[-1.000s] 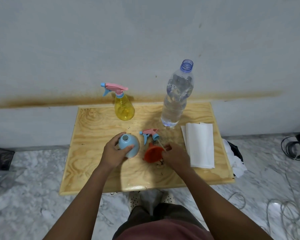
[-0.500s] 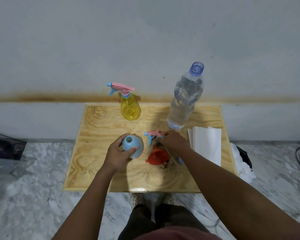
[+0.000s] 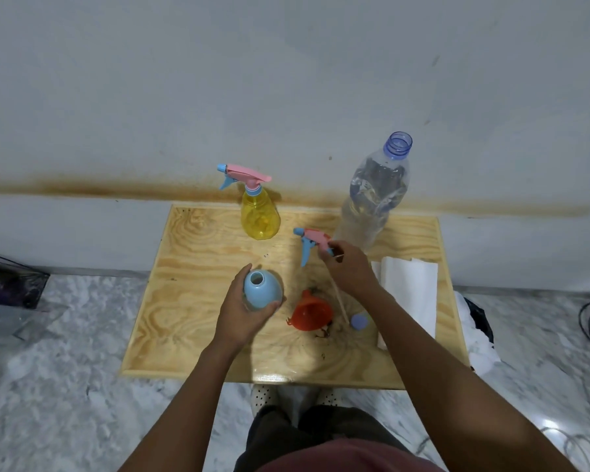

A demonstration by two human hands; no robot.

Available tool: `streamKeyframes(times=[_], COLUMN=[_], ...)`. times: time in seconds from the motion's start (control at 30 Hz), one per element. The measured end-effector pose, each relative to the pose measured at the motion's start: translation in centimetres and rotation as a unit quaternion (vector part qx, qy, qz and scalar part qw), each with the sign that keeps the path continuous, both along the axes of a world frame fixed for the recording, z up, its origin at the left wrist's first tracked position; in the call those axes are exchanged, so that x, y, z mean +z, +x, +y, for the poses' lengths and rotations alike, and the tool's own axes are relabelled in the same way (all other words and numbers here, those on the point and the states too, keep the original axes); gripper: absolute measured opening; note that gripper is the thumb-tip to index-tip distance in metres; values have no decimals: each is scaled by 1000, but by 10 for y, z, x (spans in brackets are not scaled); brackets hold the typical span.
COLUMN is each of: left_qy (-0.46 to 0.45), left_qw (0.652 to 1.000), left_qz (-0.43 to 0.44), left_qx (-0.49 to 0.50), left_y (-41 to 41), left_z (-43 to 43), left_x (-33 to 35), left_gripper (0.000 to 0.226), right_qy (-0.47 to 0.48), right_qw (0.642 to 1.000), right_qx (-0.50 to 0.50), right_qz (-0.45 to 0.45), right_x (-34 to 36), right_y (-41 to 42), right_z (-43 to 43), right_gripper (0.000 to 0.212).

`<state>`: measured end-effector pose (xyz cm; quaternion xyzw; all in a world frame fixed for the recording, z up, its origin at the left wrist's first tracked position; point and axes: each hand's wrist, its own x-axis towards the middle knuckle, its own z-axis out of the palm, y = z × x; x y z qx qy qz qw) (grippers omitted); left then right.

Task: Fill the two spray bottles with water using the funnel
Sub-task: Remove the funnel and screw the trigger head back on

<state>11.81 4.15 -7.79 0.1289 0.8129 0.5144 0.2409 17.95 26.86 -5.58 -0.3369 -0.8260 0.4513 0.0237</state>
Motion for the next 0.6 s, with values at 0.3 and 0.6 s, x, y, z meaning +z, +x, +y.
streamKeyframes(times=[0.3,0.6], left_qy=[23,36], left_qw=[999,996], left_qz=[33,79], left_qx=[21,-9], left_y=[-9,-25], left_z=[0,4], left_x=[0,61], left_gripper=[63,83], right_qy=[-40,-134], right_qw=[978,927], right_qx=[13,1], right_qz=[203,351], right_x=[99,176], right_y=[-2,-23], right_z=[-10,-50], right_gripper=[24,24])
